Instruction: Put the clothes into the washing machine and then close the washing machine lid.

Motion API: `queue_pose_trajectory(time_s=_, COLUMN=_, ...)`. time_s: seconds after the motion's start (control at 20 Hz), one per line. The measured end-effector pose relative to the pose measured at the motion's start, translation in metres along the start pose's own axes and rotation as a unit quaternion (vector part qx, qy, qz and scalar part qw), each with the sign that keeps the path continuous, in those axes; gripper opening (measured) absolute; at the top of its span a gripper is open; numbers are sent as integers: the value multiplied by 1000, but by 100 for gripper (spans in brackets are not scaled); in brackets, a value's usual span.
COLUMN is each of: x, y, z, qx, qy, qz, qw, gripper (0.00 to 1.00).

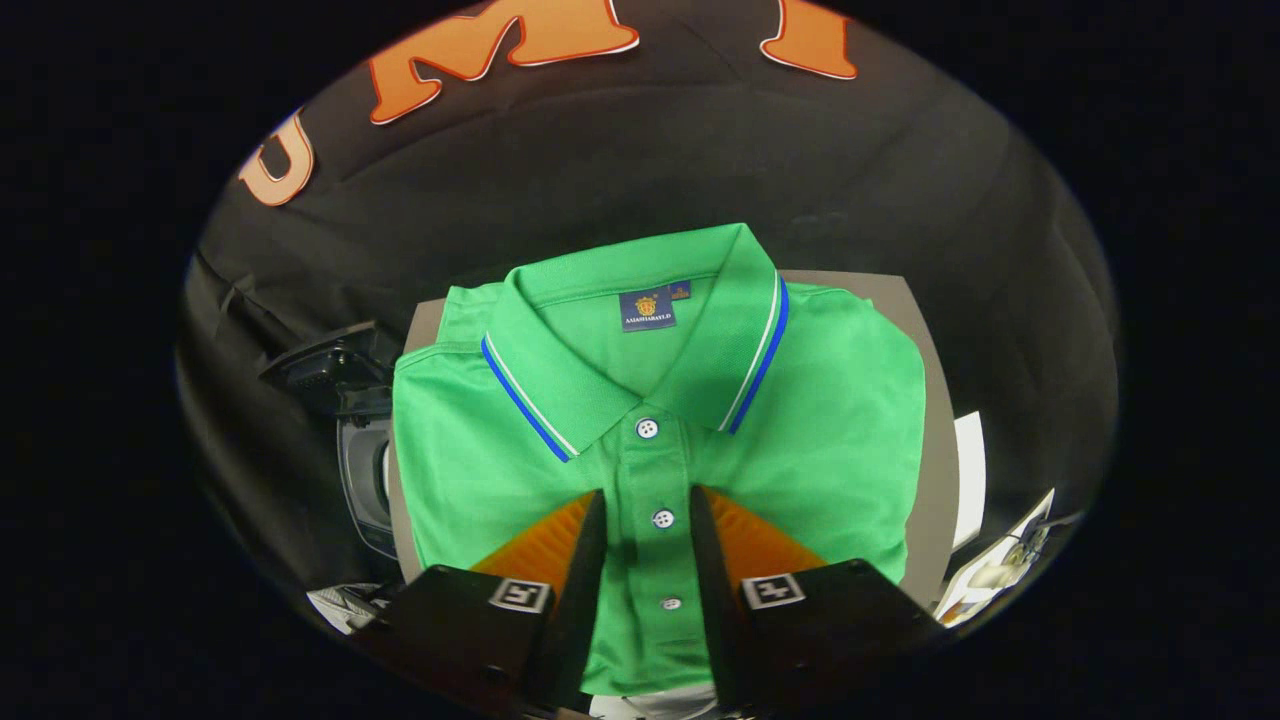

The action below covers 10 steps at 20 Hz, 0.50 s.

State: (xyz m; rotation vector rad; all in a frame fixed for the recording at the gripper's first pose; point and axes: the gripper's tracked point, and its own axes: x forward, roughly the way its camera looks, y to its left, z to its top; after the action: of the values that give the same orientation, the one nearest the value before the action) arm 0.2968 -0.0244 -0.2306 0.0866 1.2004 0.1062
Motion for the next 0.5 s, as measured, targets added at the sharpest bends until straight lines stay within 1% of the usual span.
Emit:
queue_pose_trajectory(time_s=0.05, x=-4, y=3, z=1, qx=4, qy=1, qz=8, qw=1000, gripper=43)
queue_pose_trajectory(time_s=0.15, x=-4, y=6, z=2, qx=4, qy=-2, qz=4, qw=1000, gripper=20)
queue_pose_trajectory(time_s=0.3, x=-2, y=7, z=0, qx=8, qy=-5, qz=6, qw=1000, gripper=20)
queue_pose_trajectory(time_s=0.35, x=0, y=9, z=1, qx=9, qy=-11, qz=13, qw=1000, gripper=20)
queue_pose_trajectory(time_s=0.45, x=-4, y=8, z=5, qx=11, qy=-33, qz=16, qw=999, gripper=9)
queue_pose_trajectory(time_s=0.5, x=-3, y=8, z=1, qx=4, qy=-40, qz=16, qw=999, gripper=9)
